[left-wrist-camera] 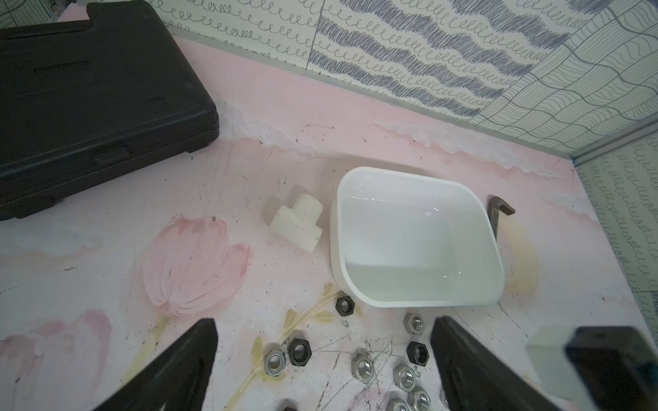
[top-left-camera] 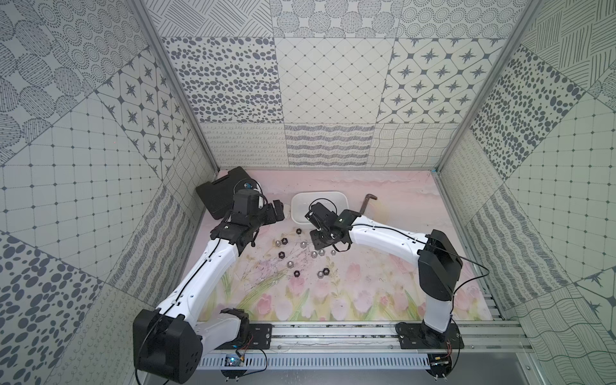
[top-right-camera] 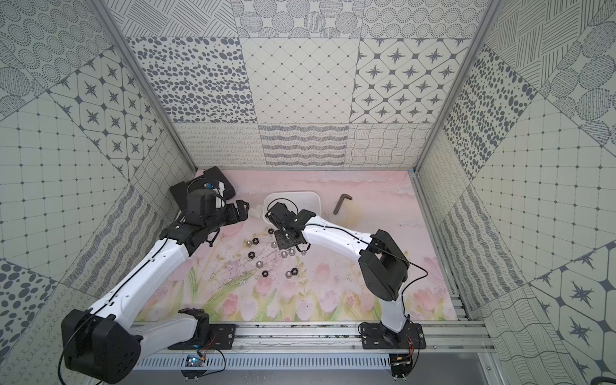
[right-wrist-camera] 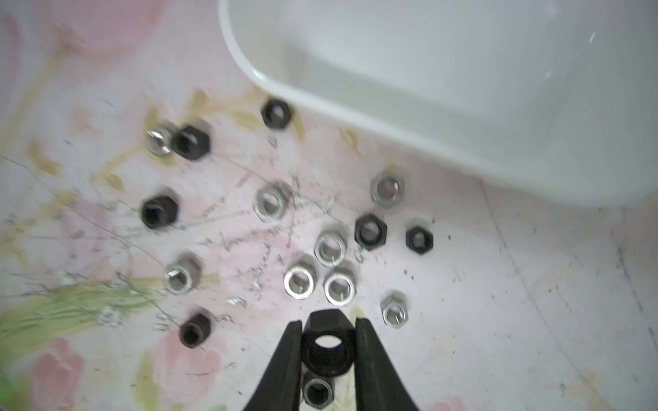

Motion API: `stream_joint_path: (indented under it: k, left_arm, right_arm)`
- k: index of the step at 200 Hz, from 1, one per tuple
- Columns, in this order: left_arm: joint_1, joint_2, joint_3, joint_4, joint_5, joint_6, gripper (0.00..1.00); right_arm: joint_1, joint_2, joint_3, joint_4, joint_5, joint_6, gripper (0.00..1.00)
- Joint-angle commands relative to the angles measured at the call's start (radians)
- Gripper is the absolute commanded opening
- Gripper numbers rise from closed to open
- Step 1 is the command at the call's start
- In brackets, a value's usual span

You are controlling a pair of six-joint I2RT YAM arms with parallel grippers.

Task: Put the nuts on the desktop into the storage box
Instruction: Pick up the nut from the center of the board, then place the nut in the storage box.

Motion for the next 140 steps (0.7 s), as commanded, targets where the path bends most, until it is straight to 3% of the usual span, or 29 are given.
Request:
stream_joint_path:
  k: [1,40,85,140]
  left_arm:
    - [-0.003,-0.015,0.018,-0.013,-0.006,-0.01,0.99]
    - [-0.004,-0.026,0.025,-0.018,-0.014,-0.019,0.99]
    - [-0.005,-0.019,0.033,-0.015,-0.01,-0.022,0.99]
    - [-0.003,-0.001,0.036,-0.012,-0.005,-0.022,0.99]
  right_arm:
    - [-0.063,0.04,0.163,0.006,-0.042,-0.109,0.08]
    - [-0.162,0.335,0.577,-0.075,-0.137,-0.168,0.07]
    - [-0.184,0.685,1.101,-0.28,-0.188,-0.199,0.07]
    - [-0.186,0.775,1.132,-0.24,-0.215,-0.197,0.07]
